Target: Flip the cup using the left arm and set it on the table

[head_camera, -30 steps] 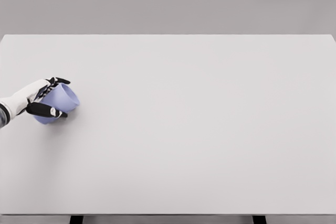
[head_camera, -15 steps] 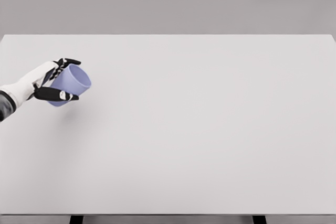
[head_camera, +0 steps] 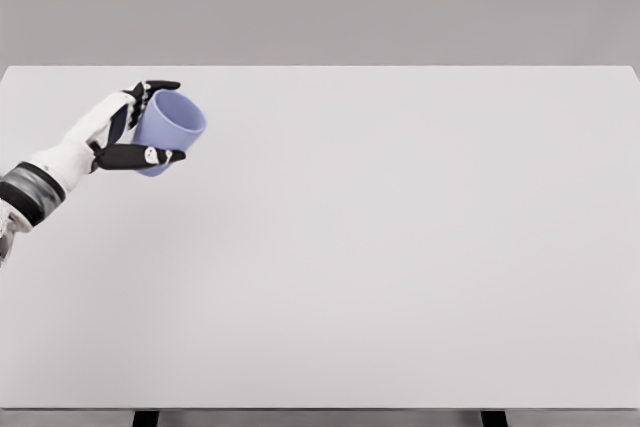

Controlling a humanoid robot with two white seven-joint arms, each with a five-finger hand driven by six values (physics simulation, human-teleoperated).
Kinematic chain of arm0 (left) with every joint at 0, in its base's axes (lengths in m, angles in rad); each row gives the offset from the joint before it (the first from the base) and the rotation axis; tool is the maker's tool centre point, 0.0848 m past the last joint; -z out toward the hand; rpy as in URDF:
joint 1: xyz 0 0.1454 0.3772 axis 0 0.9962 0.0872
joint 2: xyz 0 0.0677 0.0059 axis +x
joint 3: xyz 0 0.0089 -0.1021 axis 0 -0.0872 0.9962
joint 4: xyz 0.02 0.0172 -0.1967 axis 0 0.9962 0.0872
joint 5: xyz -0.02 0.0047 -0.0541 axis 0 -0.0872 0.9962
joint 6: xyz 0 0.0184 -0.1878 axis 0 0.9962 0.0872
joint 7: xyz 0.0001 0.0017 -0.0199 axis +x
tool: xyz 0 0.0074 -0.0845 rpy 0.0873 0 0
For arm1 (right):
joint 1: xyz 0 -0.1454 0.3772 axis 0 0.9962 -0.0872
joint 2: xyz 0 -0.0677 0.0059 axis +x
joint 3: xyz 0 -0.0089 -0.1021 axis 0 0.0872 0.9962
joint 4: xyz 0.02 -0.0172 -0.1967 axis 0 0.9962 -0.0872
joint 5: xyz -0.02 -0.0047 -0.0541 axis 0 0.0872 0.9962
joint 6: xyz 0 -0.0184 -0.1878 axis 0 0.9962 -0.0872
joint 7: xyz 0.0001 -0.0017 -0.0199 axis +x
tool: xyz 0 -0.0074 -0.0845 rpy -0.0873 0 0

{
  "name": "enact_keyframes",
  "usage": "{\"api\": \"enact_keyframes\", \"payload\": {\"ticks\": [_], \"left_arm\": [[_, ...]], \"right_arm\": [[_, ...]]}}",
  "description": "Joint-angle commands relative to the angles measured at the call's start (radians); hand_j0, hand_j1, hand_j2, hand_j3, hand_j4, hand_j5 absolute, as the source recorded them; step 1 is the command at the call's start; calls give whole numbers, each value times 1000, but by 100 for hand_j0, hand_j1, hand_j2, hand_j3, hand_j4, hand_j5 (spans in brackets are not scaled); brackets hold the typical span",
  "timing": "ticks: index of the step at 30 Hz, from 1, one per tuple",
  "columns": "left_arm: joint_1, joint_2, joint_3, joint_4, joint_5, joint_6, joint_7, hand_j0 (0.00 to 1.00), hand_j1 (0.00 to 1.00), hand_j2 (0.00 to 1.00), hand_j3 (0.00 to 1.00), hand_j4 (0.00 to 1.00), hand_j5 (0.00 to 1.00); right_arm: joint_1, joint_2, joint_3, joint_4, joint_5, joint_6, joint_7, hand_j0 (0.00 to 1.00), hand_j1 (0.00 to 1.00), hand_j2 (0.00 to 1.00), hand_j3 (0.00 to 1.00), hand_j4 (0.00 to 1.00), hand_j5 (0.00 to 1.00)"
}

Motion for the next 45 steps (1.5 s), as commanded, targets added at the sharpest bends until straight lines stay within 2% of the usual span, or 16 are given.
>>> {"api": "enact_keyframes", "payload": {"ticks": [1,5,9,15,18,30,45], "left_arm": [[2,-35,8,24,1,-30,1,79,79,79,79,79,79],[11,-89,24,37,9,-67,1,80,80,80,80,80,80],[48,-101,62,47,33,-113,0,80,80,80,80,80,80],[64,-126,67,70,49,-202,-1,80,80,80,80,80,80],[74,-135,67,75,49,-202,-1,80,80,80,80,80,80],[74,-213,61,178,32,-203,-1,81,81,81,81,81,81],[74,-224,54,192,6,-203,-2,85,85,85,85,85,85]], "right_arm": [[0,0,0,0,0,0,0,100,100,100,100,100,100],[-2,0,0,0,0,0,0,100,100,100,100,100,100],[0,0,0,0,0,0,0,100,100,100,100,100,100],[0,0,0,0,0,0,0,100,100,100,100,100,100],[0,0,0,0,0,0,0,100,100,100,100,100,100],[-2,0,0,0,0,0,0,100,100,100,100,100,100],[0,0,0,0,0,0,0,100,100,100,100,100,100]]}}
